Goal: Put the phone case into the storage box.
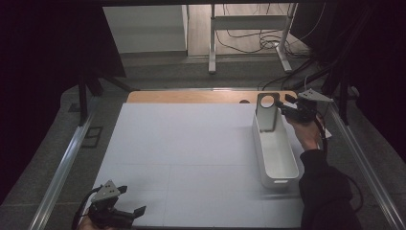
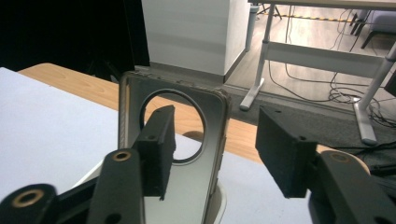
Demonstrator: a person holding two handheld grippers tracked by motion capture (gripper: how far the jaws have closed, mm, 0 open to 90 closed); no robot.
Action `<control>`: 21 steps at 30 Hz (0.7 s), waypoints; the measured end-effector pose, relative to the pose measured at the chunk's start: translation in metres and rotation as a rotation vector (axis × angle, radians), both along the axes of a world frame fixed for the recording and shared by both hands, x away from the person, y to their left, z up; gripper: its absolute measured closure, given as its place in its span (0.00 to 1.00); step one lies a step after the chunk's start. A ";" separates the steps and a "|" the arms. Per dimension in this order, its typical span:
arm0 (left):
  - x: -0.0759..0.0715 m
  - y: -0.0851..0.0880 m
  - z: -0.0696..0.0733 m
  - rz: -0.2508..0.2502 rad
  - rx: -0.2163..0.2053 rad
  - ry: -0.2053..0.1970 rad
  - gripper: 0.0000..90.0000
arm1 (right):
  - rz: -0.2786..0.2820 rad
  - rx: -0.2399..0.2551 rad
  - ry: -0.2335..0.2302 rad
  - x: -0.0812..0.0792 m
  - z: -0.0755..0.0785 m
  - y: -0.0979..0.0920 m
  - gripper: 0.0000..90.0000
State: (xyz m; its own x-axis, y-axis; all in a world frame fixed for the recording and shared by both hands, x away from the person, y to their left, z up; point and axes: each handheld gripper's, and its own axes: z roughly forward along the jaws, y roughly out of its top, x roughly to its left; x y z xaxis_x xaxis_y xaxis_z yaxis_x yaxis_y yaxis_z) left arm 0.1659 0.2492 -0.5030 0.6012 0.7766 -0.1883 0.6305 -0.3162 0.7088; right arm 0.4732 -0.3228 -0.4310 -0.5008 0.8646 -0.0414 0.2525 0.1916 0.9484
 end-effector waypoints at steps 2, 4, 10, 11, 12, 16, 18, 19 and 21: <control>0.000 0.000 0.000 0.001 -0.003 -0.001 0.00 | 0.004 -0.001 0.005 -0.001 0.001 0.000 0.48; 0.000 0.001 0.000 0.003 -0.005 -0.006 0.00 | 0.007 -0.005 0.013 -0.003 0.003 -0.001 0.47; -0.002 0.003 0.001 0.021 -0.012 -0.019 0.00 | 0.012 0.007 0.049 -0.009 0.007 0.000 0.41; -0.002 0.003 0.001 0.024 -0.012 -0.019 0.00 | 0.018 0.009 0.056 -0.010 0.007 0.000 0.40; -0.003 0.004 0.002 0.028 -0.013 -0.020 0.00 | 0.019 0.007 0.062 -0.011 0.008 0.000 0.39; -0.004 0.005 0.002 0.031 -0.018 -0.024 0.00 | 0.023 -0.001 0.089 -0.017 0.012 0.002 0.35; -0.004 0.005 0.002 0.025 -0.015 -0.025 0.00 | 0.024 -0.004 0.100 -0.020 0.014 0.003 0.33; -0.004 0.005 0.002 0.025 -0.015 -0.025 0.00 | 0.023 -0.006 0.105 -0.021 0.014 0.004 0.32; -0.004 0.005 0.002 0.025 -0.014 -0.027 0.00 | 0.022 -0.010 0.115 -0.023 0.016 0.004 0.31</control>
